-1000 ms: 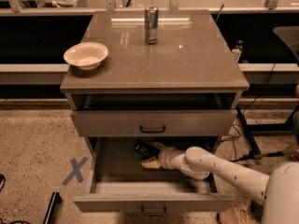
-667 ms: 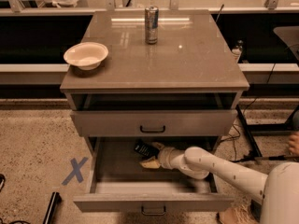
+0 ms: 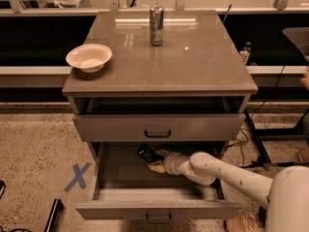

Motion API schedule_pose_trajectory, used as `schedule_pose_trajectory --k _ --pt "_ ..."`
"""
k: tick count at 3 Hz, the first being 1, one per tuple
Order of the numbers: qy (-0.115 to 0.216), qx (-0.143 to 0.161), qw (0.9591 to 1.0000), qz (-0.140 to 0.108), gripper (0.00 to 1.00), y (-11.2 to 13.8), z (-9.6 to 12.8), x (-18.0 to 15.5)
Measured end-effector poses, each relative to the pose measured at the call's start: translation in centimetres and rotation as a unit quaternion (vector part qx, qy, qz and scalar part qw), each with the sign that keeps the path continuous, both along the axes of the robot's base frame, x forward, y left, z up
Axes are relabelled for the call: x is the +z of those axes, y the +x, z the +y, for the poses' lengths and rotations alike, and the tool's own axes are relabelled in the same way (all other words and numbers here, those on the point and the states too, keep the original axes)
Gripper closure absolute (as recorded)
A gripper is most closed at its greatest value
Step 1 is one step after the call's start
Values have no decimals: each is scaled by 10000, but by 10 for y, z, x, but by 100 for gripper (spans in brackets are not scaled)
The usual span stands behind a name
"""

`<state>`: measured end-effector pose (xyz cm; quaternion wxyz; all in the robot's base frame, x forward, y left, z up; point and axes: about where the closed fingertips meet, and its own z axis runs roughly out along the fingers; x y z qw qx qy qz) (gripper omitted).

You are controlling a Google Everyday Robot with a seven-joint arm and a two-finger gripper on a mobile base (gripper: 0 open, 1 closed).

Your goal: Pick rxbar chocolate from middle drawer and place on counter

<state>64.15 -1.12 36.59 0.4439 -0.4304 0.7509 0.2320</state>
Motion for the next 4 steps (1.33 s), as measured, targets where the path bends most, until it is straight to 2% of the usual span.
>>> schedule_pose_trajectory --k 1,2,3,4 --pt "1 -1 10000 47 72 1 0 -3" --pt "57 27 10000 70 100 1 -1 -2" --pt "263 226 9994 9 100 -4 4 11" --pt "413 713 9962 -291 100 -25 11 53"
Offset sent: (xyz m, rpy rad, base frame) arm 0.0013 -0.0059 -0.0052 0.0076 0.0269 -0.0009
